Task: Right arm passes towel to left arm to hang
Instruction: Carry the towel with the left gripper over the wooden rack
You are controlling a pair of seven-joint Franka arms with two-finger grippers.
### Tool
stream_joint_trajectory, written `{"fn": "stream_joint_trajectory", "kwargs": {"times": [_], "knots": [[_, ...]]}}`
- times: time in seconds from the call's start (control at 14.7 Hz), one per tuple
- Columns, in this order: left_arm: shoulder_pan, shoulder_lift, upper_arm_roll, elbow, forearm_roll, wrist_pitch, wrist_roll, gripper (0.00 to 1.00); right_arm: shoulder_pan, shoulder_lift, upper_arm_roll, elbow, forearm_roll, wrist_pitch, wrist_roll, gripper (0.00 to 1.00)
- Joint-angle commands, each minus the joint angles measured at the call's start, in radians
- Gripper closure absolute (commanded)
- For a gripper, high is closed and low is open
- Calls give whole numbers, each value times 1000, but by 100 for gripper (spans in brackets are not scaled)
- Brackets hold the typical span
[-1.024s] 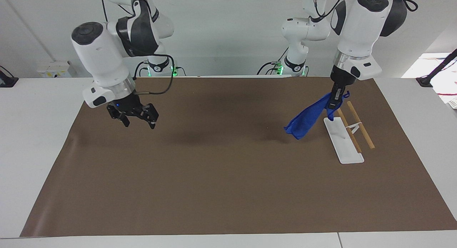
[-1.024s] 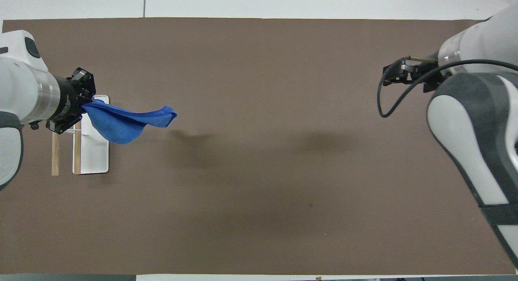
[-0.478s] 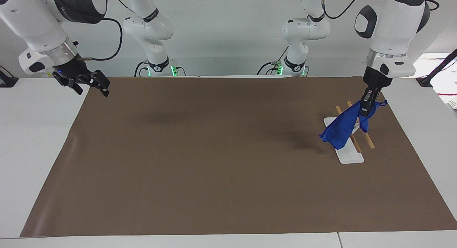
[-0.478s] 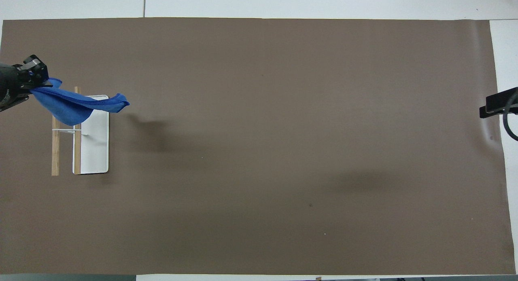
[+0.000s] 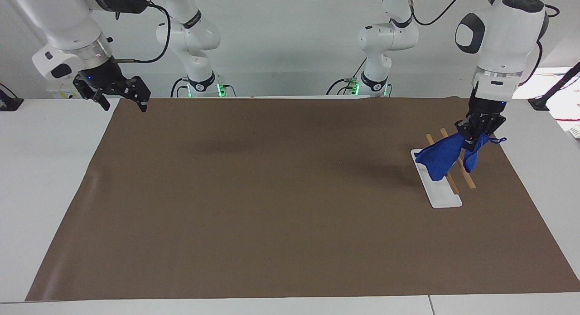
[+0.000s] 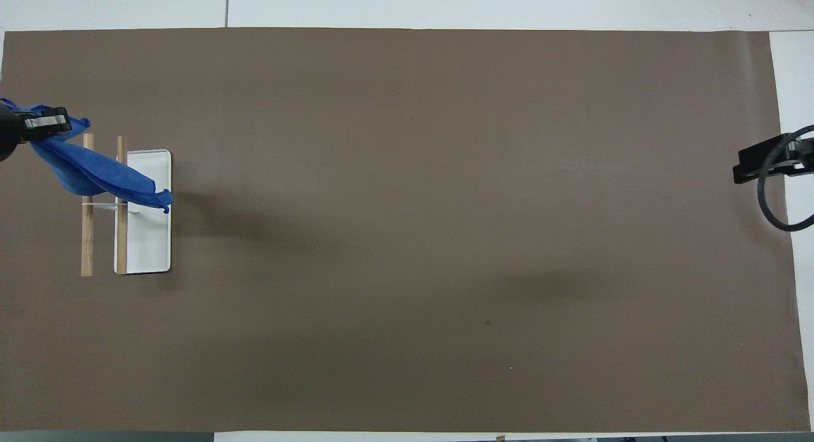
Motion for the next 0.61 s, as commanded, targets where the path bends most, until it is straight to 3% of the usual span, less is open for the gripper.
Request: {"fn": "stream_joint_trajectory", "kwargs": {"times": [0.0,0.14,0.34,0.55], "knots": [[15,18,-2,36,9,-4,124,100,-6,-2,14,8,-9,2,-4,0],[6,32,-4,67,12,-44,160,100,-6,-2,28,12,-8,2,3,0],[3,38,-5,62,11,14,460,100,-6,-11,31,-18,9,35,-1,0],[-5,53,-5,52,14,56,622,100,-10,-10,33,-15,11,46,-6,0]]}}
